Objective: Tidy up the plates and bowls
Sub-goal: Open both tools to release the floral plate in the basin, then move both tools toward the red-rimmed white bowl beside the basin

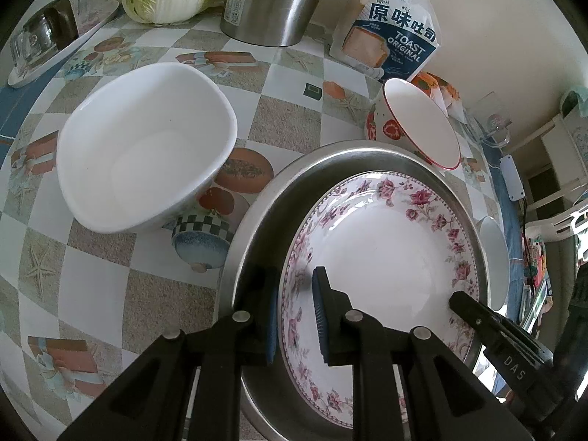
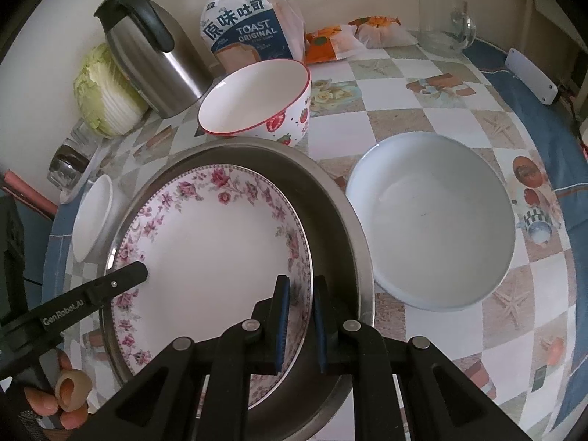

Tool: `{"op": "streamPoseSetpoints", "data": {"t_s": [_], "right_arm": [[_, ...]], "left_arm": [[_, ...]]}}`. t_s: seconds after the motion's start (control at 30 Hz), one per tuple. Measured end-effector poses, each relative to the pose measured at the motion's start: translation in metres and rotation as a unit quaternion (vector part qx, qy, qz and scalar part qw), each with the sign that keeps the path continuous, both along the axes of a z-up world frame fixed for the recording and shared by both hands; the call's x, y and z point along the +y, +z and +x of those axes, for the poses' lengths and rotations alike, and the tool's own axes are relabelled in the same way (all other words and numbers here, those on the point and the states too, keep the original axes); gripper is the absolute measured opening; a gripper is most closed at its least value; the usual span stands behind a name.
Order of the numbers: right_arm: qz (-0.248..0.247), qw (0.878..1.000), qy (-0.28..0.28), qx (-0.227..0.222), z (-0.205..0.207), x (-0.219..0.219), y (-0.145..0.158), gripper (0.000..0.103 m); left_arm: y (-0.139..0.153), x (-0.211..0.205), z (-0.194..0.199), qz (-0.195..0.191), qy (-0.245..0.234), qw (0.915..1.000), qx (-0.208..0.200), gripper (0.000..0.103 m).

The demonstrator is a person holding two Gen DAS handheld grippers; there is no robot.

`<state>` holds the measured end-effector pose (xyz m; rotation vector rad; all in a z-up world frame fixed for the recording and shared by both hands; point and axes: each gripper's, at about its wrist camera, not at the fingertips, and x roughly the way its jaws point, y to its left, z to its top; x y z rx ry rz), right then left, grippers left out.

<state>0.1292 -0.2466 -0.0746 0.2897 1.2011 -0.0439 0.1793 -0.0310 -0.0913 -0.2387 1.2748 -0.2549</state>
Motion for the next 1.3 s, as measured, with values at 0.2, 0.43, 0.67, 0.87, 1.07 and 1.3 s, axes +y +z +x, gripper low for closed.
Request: {"op": "streamPoseSetpoints", "data": {"t_s": [0.2,0.43,0.67,0.87,1.07,1.3], "right_arm": [[-0.026,1.0,0.004,-0.001,-0.001,0.002,0.008,0.015],[-0.045,0.999,0.007,-0.024,-0.005,0.003,0.03,0.014],[-0.067,0.997,0.01,-0.044,-0.01,0.007,0.05,0.015],[-0.077,0.996,0.01,-0.046,-0.013,0.006,0.053,0.034],[-0.087,0.994,0.022,-0.057,-0.015,0.01,0.056,0.067],[-0.089,0.994,0.03,-0.064,-0.016,0.013,0.056,0.085]], "left_arm": [[0.002,-0.001,0.0,0.008,-0.005,0.9999,0.005,0.019],[0.016,0.001,-0.001,0.015,-0.004,0.9999,-0.006,0.022],[0.037,0.0,-0.006,0.003,-0.007,0.9995,-0.03,0.027],[0.057,-0.006,-0.01,0.013,-0.012,0.9979,-0.063,0.055],[0.063,-0.003,-0.013,0.035,0.002,0.9961,-0.081,0.081],[0.059,0.001,-0.013,0.053,0.011,0.9957,-0.075,0.082]]}}
